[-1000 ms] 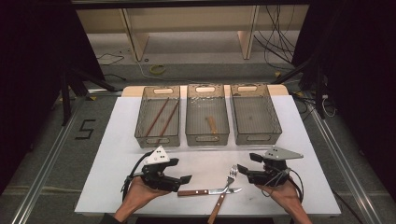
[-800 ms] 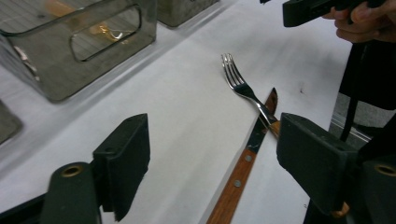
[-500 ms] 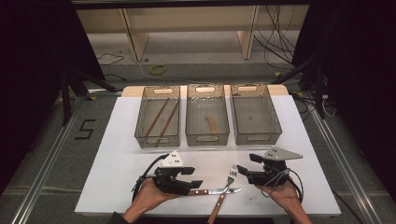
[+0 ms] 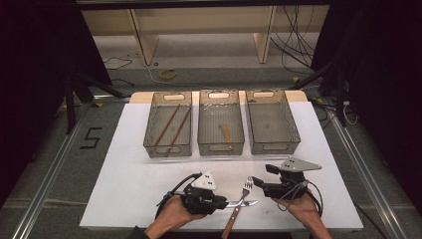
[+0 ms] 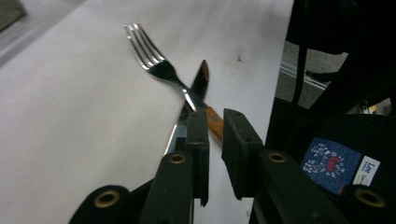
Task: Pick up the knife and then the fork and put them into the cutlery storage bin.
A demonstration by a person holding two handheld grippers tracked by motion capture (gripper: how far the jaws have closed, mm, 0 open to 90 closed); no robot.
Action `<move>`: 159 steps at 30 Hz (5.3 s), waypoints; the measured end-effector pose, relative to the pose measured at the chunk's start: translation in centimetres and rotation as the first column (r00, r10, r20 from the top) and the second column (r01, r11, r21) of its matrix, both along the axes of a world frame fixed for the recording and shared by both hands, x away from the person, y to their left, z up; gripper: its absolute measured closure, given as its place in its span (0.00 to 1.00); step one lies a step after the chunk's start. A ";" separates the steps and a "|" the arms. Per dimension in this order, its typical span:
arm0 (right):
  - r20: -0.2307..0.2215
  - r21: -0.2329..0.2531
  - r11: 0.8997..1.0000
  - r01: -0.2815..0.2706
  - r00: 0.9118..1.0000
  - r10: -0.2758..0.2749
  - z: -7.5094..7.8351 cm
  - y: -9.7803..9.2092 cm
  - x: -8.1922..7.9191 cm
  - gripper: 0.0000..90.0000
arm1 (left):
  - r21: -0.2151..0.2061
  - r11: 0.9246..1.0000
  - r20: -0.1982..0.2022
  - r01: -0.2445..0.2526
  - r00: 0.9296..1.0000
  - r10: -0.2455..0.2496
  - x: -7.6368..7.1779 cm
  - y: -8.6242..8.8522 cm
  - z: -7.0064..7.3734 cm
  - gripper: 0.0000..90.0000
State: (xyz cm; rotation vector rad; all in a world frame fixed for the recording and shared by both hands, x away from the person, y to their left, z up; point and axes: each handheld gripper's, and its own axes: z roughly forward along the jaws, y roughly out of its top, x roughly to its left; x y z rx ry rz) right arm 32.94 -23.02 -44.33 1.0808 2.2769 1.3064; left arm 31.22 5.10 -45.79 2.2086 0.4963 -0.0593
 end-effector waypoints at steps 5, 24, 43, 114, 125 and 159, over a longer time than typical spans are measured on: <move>0.004 -0.001 1.000 0.001 1.000 -0.001 0.1 0.0 0.0 0.36 | 0.024 0.998 0.007 0.065 0.998 -0.065 -0.4 -1.8 -0.5 0.95; 0.010 0.003 1.000 0.003 1.000 -0.003 0.2 -0.1 -0.1 0.36 | 0.154 0.973 -0.001 0.174 0.984 -0.176 -1.6 -5.0 -2.7 0.99; 0.014 0.005 1.000 0.002 1.000 -0.002 0.2 -0.2 -0.1 0.36 | 0.277 0.958 0.009 0.076 0.997 -0.082 0.3 -2.7 -2.2 0.99; 0.014 0.013 1.000 0.001 1.000 -0.001 0.3 -0.2 -0.1 0.36 | 0.422 0.906 0.038 -0.027 0.999 0.012 5.5 4.1 -0.6 0.58; 0.013 0.012 1.000 0.003 1.000 -0.003 0.3 -0.2 -0.1 0.36 | 0.469 0.883 0.040 0.009 0.999 -0.032 5.4 3.9 -0.4 0.65; 0.011 0.015 1.000 -0.002 1.000 0.001 0.3 -0.1 -0.1 0.37 | 0.534 0.842 0.095 0.071 0.985 -0.143 4.6 3.0 -0.9 0.83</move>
